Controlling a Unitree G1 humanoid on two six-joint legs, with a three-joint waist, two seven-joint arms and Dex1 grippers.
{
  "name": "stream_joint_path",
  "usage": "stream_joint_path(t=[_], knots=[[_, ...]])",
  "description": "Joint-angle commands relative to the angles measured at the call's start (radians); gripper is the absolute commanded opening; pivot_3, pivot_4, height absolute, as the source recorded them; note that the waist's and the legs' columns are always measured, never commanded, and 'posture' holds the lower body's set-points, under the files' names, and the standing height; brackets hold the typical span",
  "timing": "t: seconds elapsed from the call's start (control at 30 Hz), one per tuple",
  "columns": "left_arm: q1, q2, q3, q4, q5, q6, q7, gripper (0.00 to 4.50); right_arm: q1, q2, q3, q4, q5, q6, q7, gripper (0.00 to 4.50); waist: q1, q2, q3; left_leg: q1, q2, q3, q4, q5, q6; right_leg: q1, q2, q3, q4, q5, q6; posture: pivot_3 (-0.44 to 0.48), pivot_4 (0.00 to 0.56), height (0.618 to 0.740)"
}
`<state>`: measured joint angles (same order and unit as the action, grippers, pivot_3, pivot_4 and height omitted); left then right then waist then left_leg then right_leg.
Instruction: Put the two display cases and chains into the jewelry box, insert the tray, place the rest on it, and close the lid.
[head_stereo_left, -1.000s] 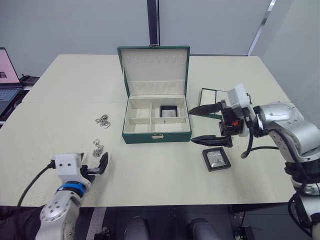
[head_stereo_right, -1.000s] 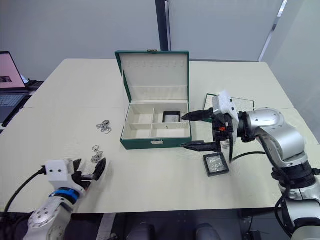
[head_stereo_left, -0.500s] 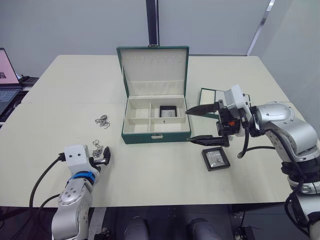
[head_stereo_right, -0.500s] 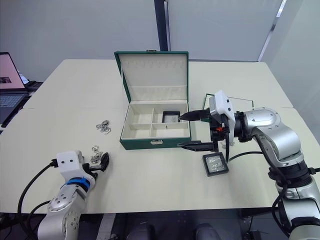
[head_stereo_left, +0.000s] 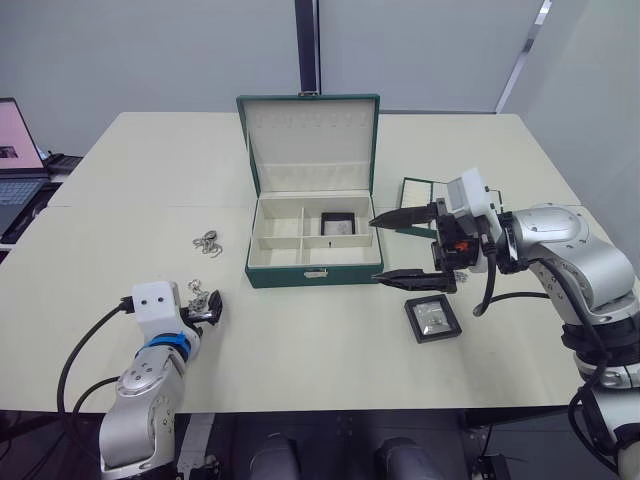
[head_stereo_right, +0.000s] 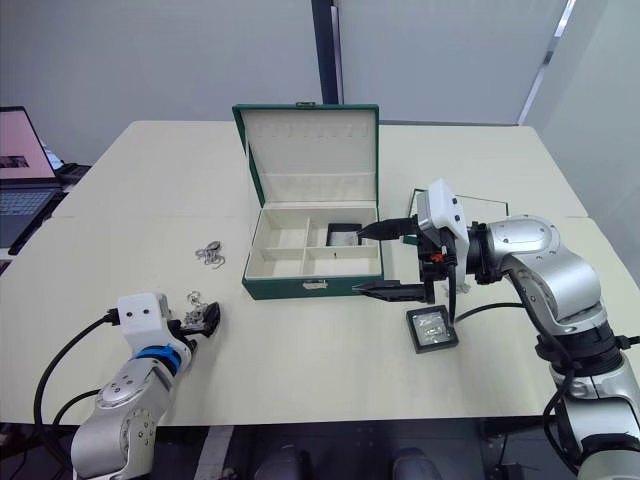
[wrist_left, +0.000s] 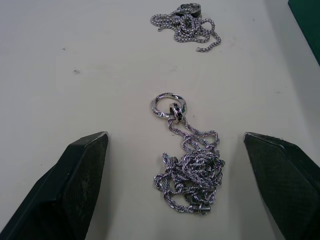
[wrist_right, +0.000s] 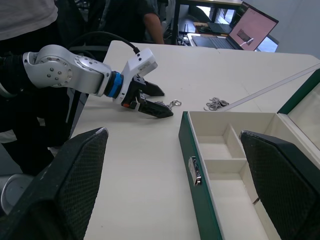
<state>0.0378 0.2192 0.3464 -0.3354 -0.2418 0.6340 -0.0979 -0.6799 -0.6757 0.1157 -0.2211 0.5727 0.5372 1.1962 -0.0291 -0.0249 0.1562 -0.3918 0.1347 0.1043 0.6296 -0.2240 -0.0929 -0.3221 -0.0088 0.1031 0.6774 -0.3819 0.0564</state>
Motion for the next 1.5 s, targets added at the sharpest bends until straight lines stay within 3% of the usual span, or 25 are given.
stream_joint_path(t=[0.03, 0.47, 0.5, 0.93, 1.17, 1.5], knots=[[0.027, -0.011, -0.024, 0.038, -0.018, 0.065, -0.008, 4.10, -0.009, -0.006, -0.035, -0.032, 0.021, 0.005, -0.003, 4.50, 0.000, 0.000, 0.000, 0.000, 0.000, 0.000, 0.000, 0.000, 0.000, 0.000, 0.000, 0.000, 0.000, 0.000, 0.000, 0.000, 0.150, 0.740], [0.004, 0.006, -0.032, 0.064, -0.018, 0.082, -0.020, 0.35, -0.016, 0.000, -0.045, -0.028, 0.020, 0.012, -0.006, 4.50, 0.003, 0.002, -0.001, 0.000, -0.001, -0.002, 0.000, 0.000, 0.000, 0.003, 0.000, -0.001, -0.003, 0.000, 0.000, 0.000, 0.150, 0.740], [0.000, 0.006, -0.030, 0.069, -0.019, 0.083, -0.018, 0.24, -0.017, 0.001, -0.046, -0.029, 0.020, 0.013, -0.008, 4.50, 0.003, 0.002, -0.001, 0.000, -0.001, -0.002, 0.000, 0.000, 0.000, 0.003, 0.000, -0.001, -0.003, 0.000, 0.000, 0.000, 0.150, 0.740], [-0.021, -0.033, 0.020, 0.050, -0.044, 0.039, 0.012, 0.24, -0.031, 0.006, -0.057, -0.011, 0.016, -0.003, -0.020, 4.50, 0.004, 0.004, -0.002, 0.000, -0.002, -0.005, 0.000, 0.000, 0.000, 0.004, 0.000, -0.001, -0.004, 0.000, 0.000, 0.000, 0.150, 0.740], [-0.090, -0.038, 0.070, -0.147, -0.069, 0.039, 0.086, 0.24, -0.046, 0.009, -0.056, 0.025, 0.006, -0.026, -0.006, 4.50, 0.003, -0.003, 0.002, -0.003, -0.002, -0.007, 0.000, 0.000, 0.000, 0.003, 0.000, -0.003, -0.005, 0.000, 0.000, 0.000, 0.150, 0.740], [-0.244, 0.034, 0.119, -0.388, -0.130, 0.263, 0.163, 0.24, -0.072, 0.032, -0.040, 0.080, -0.012, -0.066, 0.010, 4.50, 0.000, -0.003, 0.003, -0.007, -0.002, -0.009, -0.003, 0.000, 0.000, 0.004, 0.001, -0.003, -0.015, 0.001, 0.000, 0.000, 0.150, 0.740]])
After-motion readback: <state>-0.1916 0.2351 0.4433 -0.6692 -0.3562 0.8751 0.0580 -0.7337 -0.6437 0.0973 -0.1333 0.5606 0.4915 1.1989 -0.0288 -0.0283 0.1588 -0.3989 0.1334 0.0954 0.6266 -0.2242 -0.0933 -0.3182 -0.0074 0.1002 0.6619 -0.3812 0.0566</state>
